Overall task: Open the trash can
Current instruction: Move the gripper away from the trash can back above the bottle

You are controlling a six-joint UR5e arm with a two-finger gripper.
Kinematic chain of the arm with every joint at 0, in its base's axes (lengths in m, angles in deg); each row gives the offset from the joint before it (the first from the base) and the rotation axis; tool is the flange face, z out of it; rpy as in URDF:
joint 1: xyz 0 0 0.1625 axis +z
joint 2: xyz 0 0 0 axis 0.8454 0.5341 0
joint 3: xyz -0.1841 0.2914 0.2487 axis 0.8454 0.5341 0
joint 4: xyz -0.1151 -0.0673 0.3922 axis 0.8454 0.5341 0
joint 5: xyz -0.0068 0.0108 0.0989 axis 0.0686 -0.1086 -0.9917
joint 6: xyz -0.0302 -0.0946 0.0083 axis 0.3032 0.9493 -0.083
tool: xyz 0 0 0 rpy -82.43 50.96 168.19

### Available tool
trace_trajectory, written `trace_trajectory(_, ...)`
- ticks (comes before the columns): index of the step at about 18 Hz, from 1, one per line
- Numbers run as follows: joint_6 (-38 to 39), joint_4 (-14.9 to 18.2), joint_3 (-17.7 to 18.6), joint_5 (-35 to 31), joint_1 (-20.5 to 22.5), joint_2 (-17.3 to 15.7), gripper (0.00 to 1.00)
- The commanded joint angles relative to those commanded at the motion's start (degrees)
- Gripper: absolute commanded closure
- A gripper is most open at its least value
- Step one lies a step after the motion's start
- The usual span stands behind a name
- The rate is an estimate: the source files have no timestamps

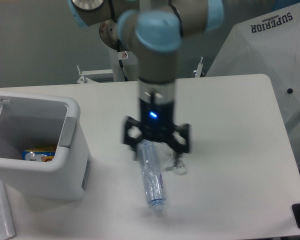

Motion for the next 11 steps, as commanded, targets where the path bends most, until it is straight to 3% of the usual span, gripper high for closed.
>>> trace_trajectory(5, -14.3, 1.6, 0.4, -0.3, 4.5, 1.2, 0.0)
trace_trajectory(7, -19.2, 4.6, 0.0, -0.9, 4.9, 1.2, 0.0)
trace_trajectory(9, -21.4, 7.3, -0.5, -3.3, 4.9, 1.2, 0.0)
trace_trajectory(11, -21.5, 7.6, -0.4, -4.4, 4.9, 1.3, 0.0)
